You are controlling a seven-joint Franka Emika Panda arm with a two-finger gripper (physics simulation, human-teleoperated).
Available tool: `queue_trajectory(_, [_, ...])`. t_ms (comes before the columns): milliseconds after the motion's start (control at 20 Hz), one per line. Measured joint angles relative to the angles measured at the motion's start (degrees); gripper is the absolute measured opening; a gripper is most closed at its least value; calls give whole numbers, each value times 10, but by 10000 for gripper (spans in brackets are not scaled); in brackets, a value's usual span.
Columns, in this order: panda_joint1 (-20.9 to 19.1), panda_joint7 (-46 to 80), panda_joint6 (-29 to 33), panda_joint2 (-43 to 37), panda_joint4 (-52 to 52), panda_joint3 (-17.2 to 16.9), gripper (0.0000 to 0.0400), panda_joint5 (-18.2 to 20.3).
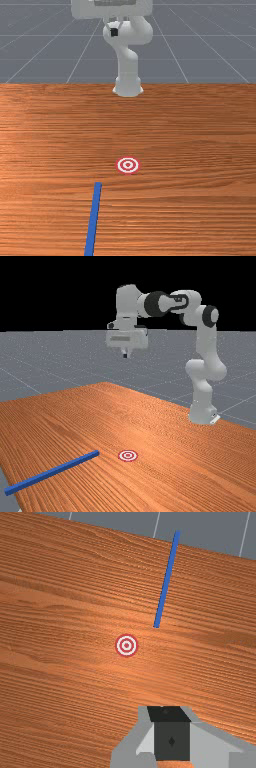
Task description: Pull the pivot to the target area
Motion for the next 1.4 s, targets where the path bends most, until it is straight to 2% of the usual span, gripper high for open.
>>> queue_trajectory(100, [11,42,-26,73,100,-15,0,9])
queue_trajectory(250, [13,103,-5,74,79,-22,0,9])
queue_trajectory(300, [7,28,-5,76,79,-18,0,10])
queue_trajectory(350, [8,44,-10,89,98,-22,0,14])
queue_trajectory(400, [-3,-87,-20,105,123,-11,0,15])
queue_trajectory(450, [-3,-81,-26,121,146,-12,0,16])
queue_trajectory(500, [-38,-175,-61,155,194,11,0,110])
queue_trajectory(550, [-35,-165,-70,182,240,10,0,89])
queue_trajectory(600, [-40,-165,-83,206,276,13,0,95])
queue_trajectory(650, [-39,-161,-93,226,307,12,0,86])
queue_trajectory(700, [-47,-157,-115,261,363,20,0,101])
queue_trajectory(750, [-42,-149,-140,300,433,16,0,79])
queue_trajectory(800, [-31,-147,-132,297,422,4,0,50])
queue_trajectory(950, [-31,-147,-132,298,422,4,0,50])
queue_trajectory(1000, [-19,-142,-146,321,464,-8,0,21])
queue_trajectory(1050, [-32,-145,-156,332,480,5,0,49])
queue_trajectory(1100, [-28,-163,21,248,302,6,0,58])
queue_trajectory(1250, [-25,-171,105,216,203,6,0,61])
queue_trajectory(1300, [-24,-164,69,229,221,4,0,54])
queue_trajectory(1350, [-28,-150,-85,320,390,4,0,48])
queue_trajectory(1400, [-26,-153,-49,299,336,3,0,47])
